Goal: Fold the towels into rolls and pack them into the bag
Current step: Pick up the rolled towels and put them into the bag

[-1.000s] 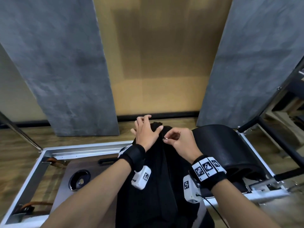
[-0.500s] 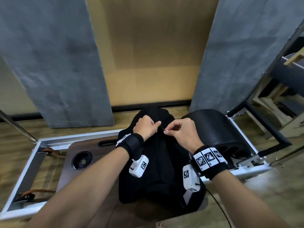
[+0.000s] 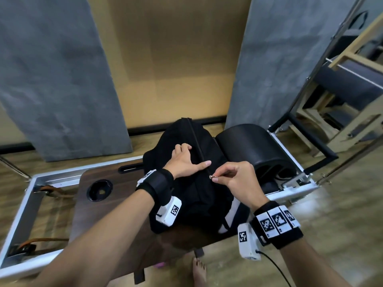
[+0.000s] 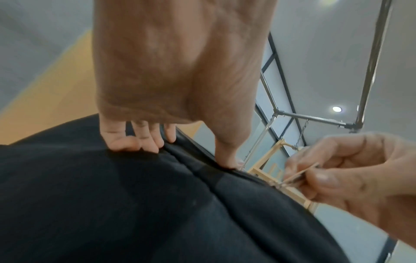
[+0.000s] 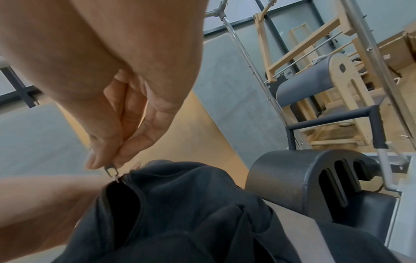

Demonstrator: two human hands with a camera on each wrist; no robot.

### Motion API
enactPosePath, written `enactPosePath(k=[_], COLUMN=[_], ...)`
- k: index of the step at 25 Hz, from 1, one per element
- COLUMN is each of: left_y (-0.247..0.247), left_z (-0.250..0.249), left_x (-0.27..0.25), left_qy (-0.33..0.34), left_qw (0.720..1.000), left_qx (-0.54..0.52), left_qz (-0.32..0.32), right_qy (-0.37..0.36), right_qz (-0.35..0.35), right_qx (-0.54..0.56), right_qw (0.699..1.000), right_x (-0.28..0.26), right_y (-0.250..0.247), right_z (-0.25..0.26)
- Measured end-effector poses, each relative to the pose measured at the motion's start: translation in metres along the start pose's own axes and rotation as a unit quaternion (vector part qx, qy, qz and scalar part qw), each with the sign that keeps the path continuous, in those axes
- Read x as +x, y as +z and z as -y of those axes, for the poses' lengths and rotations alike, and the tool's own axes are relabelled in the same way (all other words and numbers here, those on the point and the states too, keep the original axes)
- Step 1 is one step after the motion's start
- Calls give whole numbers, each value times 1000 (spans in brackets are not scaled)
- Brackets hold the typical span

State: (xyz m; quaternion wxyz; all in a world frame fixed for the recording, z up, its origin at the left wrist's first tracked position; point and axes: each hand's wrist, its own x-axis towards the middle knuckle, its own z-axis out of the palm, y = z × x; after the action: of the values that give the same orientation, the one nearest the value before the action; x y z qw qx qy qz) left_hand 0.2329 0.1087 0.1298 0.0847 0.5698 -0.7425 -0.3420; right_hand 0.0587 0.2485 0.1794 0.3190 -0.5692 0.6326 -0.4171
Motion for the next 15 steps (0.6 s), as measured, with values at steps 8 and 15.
enactPosePath(k=[8, 15], left_y=[22, 36], left_z=[4, 25], left_x=[-29, -58], left_qy=[-2, 5], left_qw=[994, 970], left_qx=[17, -85], left_qz=[-110, -227], right_qy=[28, 12], right_qz=[21, 15], right_qx=[-12, 17], right_qw=[999, 1000], right_x=[-51, -33], right_y=[1, 13], right_z=[-3, -20])
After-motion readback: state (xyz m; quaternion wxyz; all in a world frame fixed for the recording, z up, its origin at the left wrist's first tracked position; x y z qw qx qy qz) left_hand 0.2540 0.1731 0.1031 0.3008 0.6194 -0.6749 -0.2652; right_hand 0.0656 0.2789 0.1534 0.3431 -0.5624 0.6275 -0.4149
